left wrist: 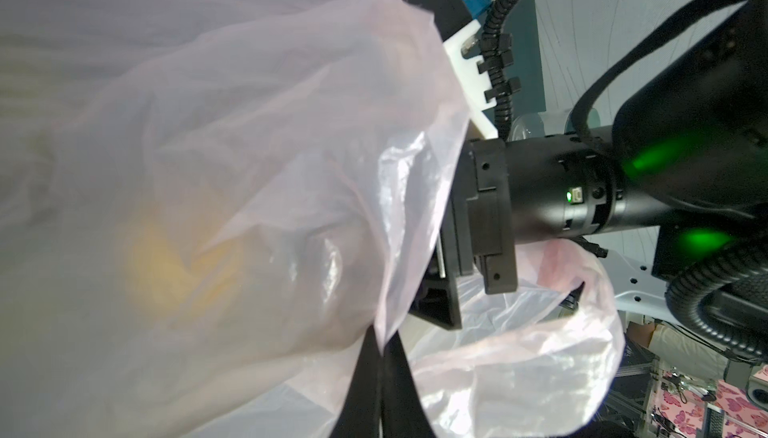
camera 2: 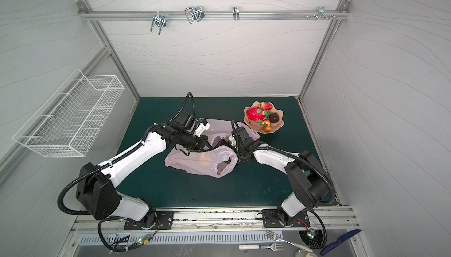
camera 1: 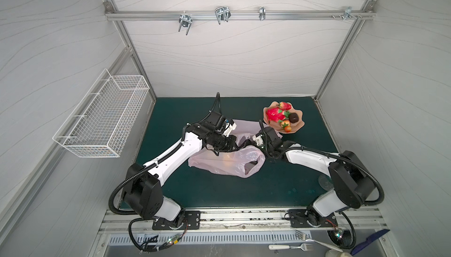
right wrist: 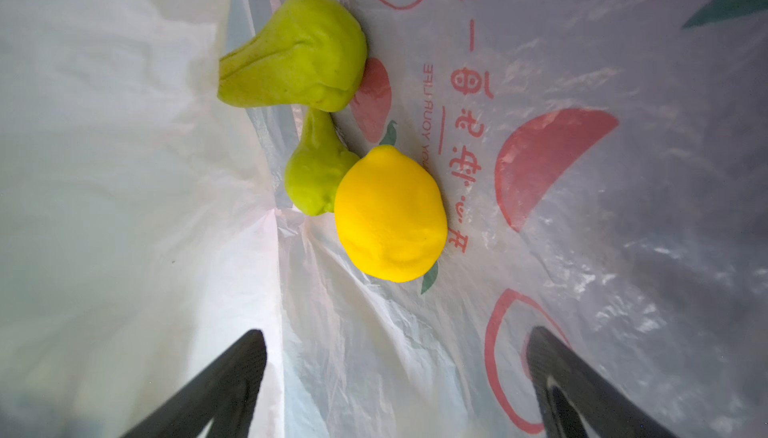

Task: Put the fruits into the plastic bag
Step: 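Withdraw the right gripper from the bag toward the fruit bowl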

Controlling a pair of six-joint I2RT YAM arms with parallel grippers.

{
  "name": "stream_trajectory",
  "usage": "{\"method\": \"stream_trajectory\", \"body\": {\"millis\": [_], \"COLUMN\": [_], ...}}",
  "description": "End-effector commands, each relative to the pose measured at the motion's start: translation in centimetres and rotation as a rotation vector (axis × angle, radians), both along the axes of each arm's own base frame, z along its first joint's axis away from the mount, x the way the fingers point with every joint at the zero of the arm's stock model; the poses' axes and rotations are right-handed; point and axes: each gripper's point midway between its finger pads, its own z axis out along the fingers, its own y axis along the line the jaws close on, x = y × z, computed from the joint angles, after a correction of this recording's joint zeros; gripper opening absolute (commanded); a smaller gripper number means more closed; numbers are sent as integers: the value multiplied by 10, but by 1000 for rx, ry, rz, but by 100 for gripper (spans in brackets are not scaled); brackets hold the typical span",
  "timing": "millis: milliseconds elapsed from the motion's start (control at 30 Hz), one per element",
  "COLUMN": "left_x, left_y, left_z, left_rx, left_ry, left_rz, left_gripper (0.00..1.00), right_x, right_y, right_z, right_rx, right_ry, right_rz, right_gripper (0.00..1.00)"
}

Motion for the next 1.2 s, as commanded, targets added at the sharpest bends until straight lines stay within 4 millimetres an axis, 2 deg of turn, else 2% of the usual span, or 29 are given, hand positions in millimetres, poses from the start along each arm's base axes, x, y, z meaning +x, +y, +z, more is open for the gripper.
{"method": "stream_trajectory", "body": {"millis": [0,267,600,733,867,1167], "left_x": [3,2,1,1,1,0], "left_y": [0,0,-1,-2,-2,-1], "left_z": [6,5,5,6,5,4], "left_rx": [-11,-8,-14,-21,-21,-20], "left_ry": [-34,-30,-29,-29,-27,-25], "left_rz": [-6,-11,-10,-11,-12,-10], "left_gripper": [0,0,0,0,0,0], "right_x": [-5,-4,-8,-7,-1,13], "right_y": [-13,-43,-109,-126,-130,-142], "right_z": [-2,5,9,6,7,26], "right_rx": [-34,-86,-258,-312,-317,-328], "right_ry": [9,-21,-32,-25,-49,-145], "right_rz": [-17,-77,-180,-222,-255,-297], "right_gripper": [99,99,99,99,99,99]}}
